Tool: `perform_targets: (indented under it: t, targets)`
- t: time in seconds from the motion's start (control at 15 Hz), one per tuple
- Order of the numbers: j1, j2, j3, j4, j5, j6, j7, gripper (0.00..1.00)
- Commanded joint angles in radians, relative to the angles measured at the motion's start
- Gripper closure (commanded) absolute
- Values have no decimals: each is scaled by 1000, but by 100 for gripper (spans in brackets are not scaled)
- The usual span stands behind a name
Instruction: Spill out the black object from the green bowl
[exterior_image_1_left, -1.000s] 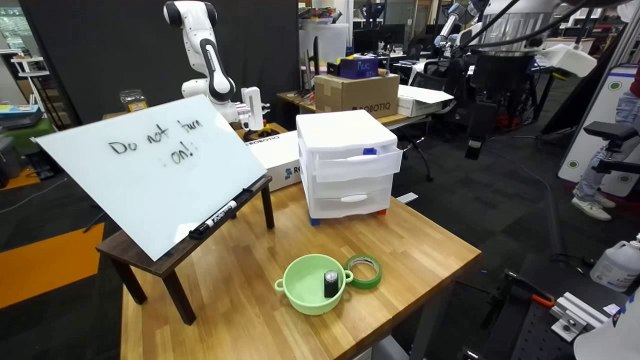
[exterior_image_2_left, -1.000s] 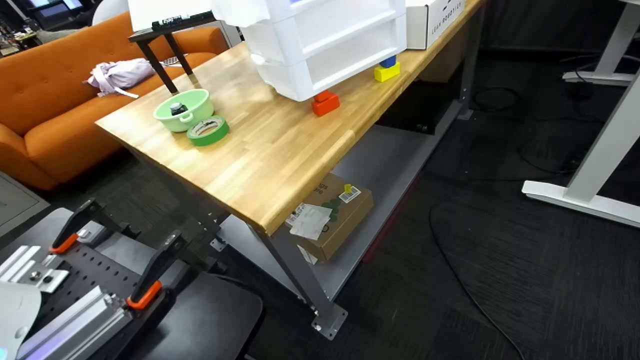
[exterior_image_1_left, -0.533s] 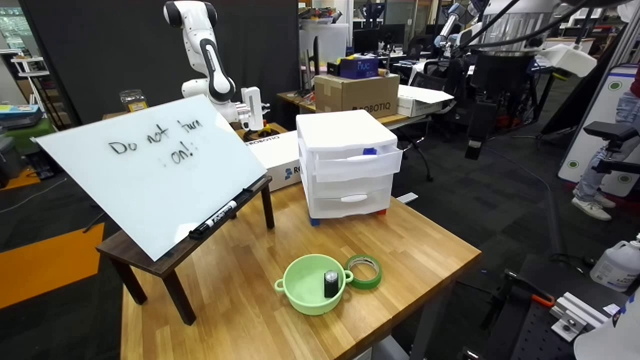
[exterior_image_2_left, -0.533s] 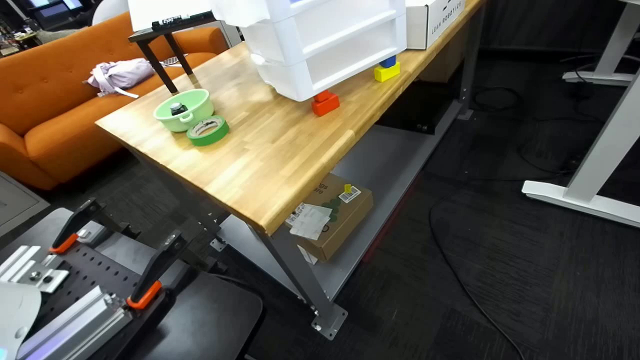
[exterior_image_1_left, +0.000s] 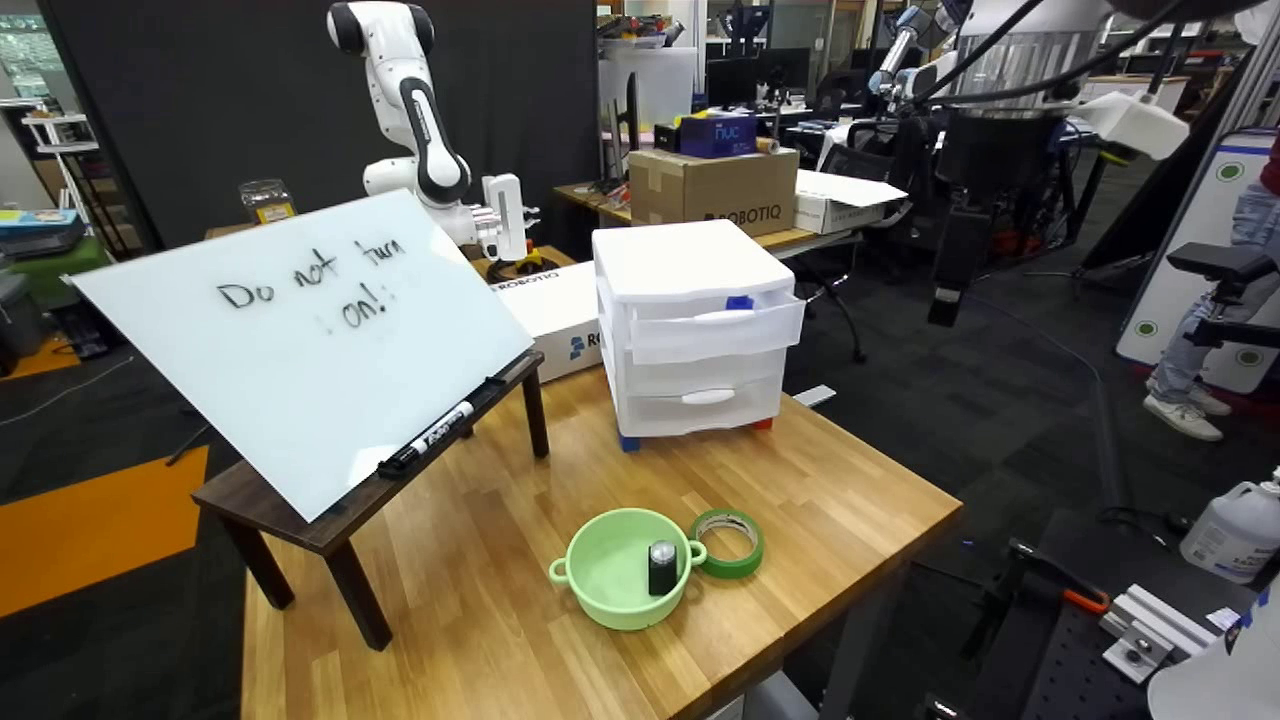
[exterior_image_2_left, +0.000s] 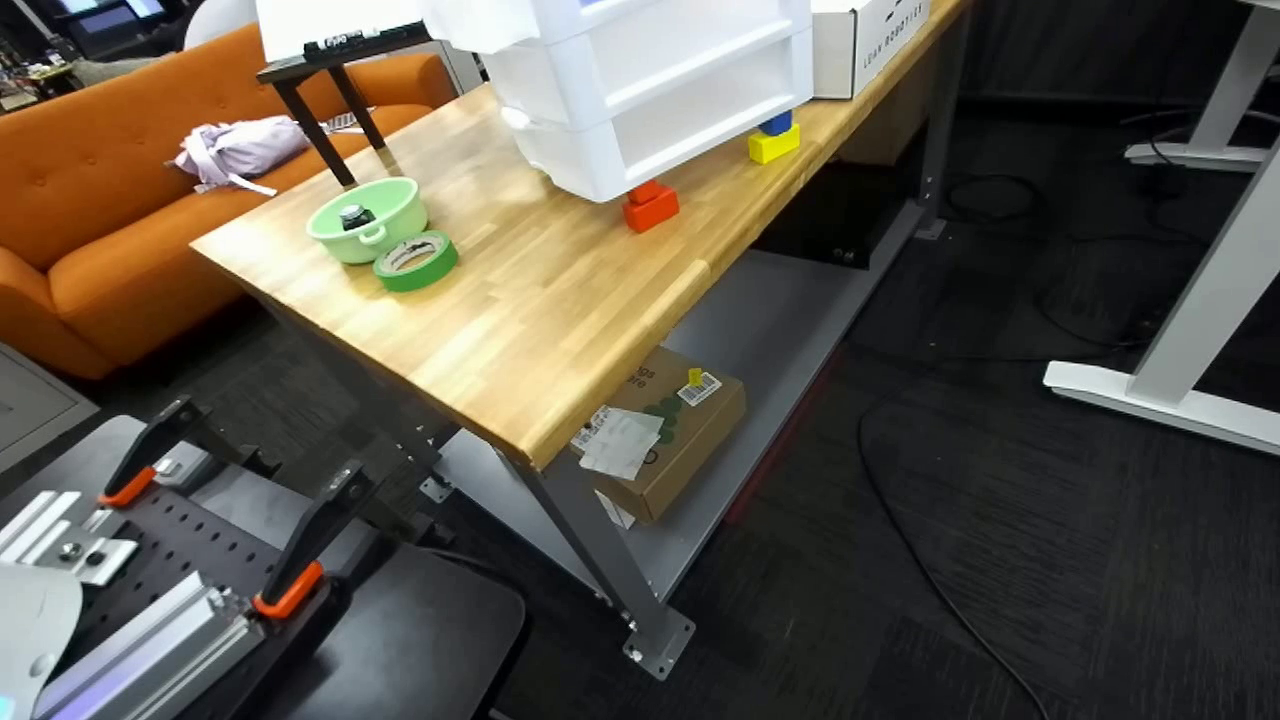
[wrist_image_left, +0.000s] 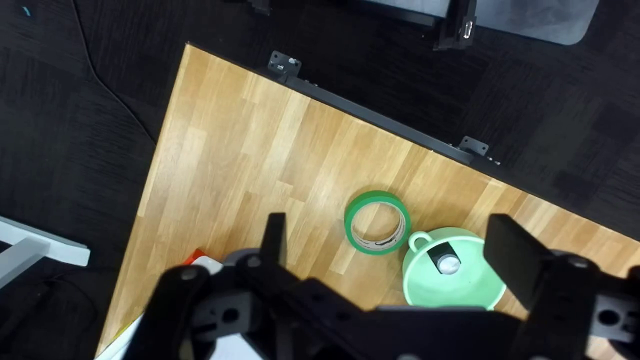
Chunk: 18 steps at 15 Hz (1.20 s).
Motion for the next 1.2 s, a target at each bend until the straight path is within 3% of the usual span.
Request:
perform_targets:
  t: [0.0,0.67,0.73,1.13]
  targets:
    - [29,55,18,22,-2,-22,-10,0]
    - [72,283,71,127,-23,-28,-5,0]
    - [73,228,65,78,-6,0,-1,0]
    - [74,235,67,83,-6,0,-1,0]
